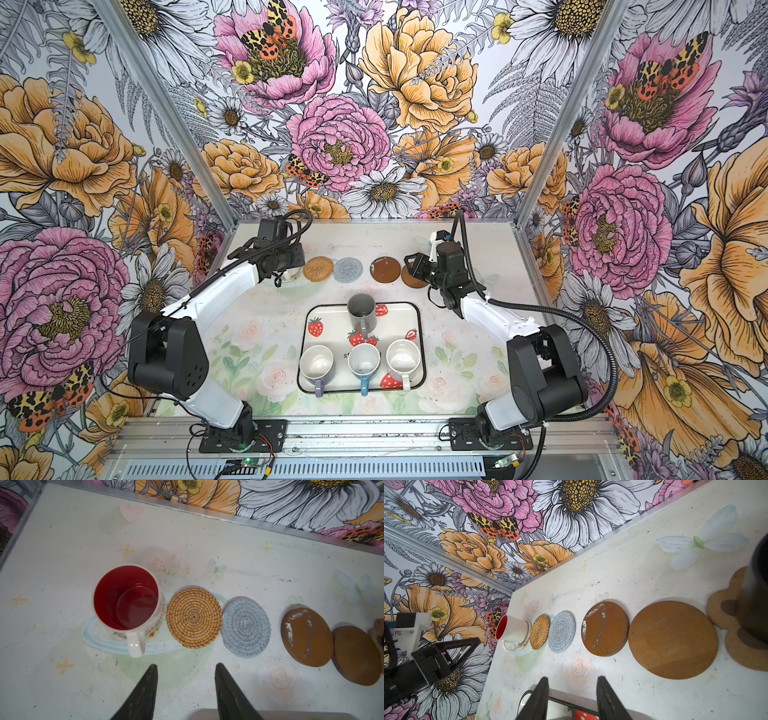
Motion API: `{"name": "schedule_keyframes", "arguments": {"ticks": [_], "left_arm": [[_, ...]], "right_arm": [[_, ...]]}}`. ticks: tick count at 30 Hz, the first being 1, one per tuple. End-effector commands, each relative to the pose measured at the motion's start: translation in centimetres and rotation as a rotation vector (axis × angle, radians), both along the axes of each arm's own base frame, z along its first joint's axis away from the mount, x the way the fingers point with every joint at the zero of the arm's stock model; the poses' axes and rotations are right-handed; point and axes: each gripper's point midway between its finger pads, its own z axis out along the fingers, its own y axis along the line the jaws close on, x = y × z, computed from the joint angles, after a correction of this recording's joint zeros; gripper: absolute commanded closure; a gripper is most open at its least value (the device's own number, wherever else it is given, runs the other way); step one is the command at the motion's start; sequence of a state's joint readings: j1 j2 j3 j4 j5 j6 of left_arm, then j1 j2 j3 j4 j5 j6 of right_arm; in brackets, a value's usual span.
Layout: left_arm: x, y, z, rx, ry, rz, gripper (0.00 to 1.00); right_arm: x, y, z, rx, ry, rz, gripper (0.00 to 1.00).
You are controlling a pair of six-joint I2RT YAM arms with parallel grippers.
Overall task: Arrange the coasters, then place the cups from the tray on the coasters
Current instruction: 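Lower the red-lined mug onto the multicolour coaster and open the left gripper, then raise the left gripper off the mug while the right gripper moves over the grey mug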
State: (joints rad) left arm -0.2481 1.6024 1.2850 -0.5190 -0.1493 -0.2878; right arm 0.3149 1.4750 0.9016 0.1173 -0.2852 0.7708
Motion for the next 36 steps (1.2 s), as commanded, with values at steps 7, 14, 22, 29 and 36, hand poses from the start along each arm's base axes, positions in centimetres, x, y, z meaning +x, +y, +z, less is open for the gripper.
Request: {"name": "schedule_keyframes", "arguments": {"ticks": [7, 14, 22, 29, 36], "left_arm": [[-3.2, -3.2, 6.4, -0.061, -0.190, 0.083, 0.48], [-5.7, -6.7, 6.0, -0.068, -0.256, 0.033, 0.47], [-6.8, -8.9, 6.8, -0.192, -0.371, -0.046, 0.46], [-7.2, -8.1, 6.4, -0.166, -0.390, -0.045, 0.44], [-7.3, -7.5, 6.0, -0.172, -0.394, -0.051, 0.43]], "right_arm": [[-0.8, 1.7, 3.9, 0.006, -0.084, 0.020, 0.56], [-1.3, 3.9, 4.2, -0.021, -0.076, 0.071, 0.55], [-2.3, 7.0, 4.7, -0.070, -0.072, 0.145, 0.55], [-4.2, 8.6, 4.5, -0.145, -0.057, 0.201, 0.56], [-6.7, 9.1, 3.4, -0.255, -0.021, 0.238, 0.56]]}}
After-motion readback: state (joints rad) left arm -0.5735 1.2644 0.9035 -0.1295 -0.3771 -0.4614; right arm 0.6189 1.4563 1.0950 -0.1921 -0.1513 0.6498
